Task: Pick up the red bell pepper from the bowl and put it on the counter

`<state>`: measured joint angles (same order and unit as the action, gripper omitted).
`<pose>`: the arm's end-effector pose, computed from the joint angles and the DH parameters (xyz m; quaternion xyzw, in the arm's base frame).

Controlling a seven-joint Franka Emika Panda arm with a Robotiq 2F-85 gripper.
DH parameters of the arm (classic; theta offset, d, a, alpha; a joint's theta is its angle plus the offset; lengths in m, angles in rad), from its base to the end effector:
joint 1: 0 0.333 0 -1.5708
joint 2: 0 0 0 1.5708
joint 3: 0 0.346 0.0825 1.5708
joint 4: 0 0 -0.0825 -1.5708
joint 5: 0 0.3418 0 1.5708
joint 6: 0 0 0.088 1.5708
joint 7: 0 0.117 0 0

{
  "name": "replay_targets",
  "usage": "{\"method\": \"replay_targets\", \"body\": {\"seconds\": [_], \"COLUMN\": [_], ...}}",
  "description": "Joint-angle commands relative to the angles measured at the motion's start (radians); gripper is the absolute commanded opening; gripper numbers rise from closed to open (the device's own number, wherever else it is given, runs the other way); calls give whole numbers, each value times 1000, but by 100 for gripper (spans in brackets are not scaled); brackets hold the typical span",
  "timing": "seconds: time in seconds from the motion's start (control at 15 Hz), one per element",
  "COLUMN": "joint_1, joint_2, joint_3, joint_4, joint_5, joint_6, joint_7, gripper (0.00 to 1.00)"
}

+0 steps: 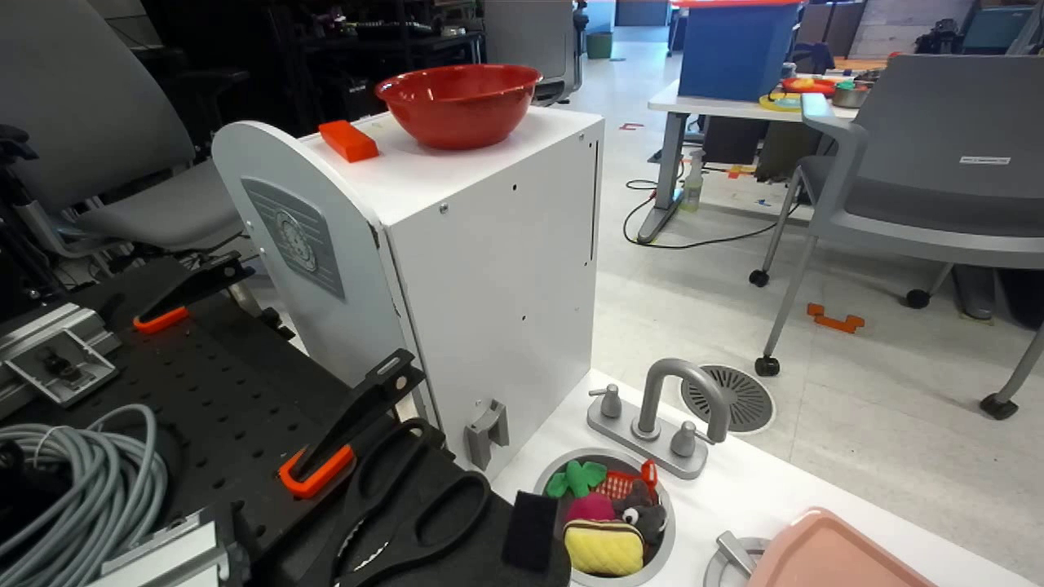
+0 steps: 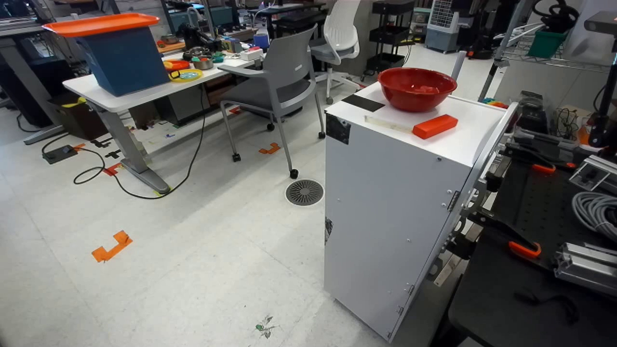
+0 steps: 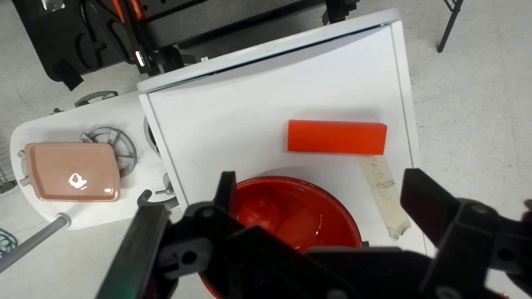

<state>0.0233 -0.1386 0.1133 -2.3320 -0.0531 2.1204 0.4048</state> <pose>0.4352 0.0580 0.4314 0.9917 -0.1198 -0.0277 0.0387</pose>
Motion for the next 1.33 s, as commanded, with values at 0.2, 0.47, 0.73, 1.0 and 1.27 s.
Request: {"method": "replay_targets", "body": {"seconds": [0.2, 0.47, 0.73, 1.0, 1.27], "joint_1": [-2, 1, 10, 21, 30], "joint_2": [27, 85, 154, 199, 225], "joint_3": [-11, -17, -20, -24, -30], "joint_4": [-9, -1, 16, 31, 44], "joint_5": [-40, -48, -66, -93, -117], "joint_6": [4, 16, 14, 12, 19], "joint_7": [33, 47, 38, 47, 91], "gripper": [100, 100, 100, 100, 100]}}
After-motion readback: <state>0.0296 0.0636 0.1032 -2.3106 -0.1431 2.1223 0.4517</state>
